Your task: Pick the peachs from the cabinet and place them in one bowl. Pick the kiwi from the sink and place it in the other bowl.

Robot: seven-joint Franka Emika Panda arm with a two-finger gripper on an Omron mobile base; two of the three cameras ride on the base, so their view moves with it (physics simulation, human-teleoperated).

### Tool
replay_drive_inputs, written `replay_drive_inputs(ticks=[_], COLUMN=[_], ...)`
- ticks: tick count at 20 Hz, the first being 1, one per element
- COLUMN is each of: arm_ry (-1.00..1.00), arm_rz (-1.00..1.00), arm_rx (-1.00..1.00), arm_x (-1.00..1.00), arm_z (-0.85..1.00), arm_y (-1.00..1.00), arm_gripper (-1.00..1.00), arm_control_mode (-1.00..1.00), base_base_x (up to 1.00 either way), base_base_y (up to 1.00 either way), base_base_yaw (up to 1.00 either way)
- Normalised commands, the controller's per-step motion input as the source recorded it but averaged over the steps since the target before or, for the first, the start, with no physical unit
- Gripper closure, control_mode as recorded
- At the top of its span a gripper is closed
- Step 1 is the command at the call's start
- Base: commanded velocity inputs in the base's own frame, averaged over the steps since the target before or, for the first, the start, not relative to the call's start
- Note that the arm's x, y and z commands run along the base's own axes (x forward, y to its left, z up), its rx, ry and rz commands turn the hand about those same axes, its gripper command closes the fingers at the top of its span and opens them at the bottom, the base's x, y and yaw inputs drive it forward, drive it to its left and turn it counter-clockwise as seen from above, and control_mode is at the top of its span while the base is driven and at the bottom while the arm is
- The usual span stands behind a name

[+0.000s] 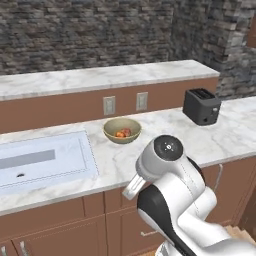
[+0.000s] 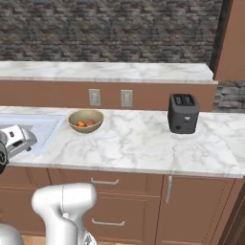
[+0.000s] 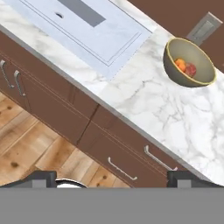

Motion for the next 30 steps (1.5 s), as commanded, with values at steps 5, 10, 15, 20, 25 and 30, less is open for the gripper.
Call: replay_drive_inputs(ticks=[5, 10, 15, 20, 25, 30], arm_ry=[0.0, 0.0, 0.0, 0.0, 0.0, 0.0], arm_rz=[0.0, 0.0, 0.0, 0.0, 0.0, 0.0], arm_rx=[0.0, 0.0, 0.0, 0.0, 0.0, 0.0], arm_x=[0.0, 0.0, 0.0, 0.0, 0.0, 0.0], arm_z=[0.0, 0.0, 0.0, 0.0, 0.0, 0.0], arm_y=[0.0, 0.0, 0.0, 0.0, 0.0, 0.0], arm_gripper=[-1.0, -1.0, -1.0, -1.0, -1.0, -1.0], arm_control_mode=[1.0, 1.0, 1.0, 1.0, 1.0, 1.0], base_base_x=[-0.15, -0.13, -0.14, -0.09, -0.12, -0.07], base_base_y=[0.88, 1.0, 0.97, 0.89, 0.83, 0.85], base_base_yaw=[0.0, 0.0, 0.0, 0.0, 0.0, 0.0])
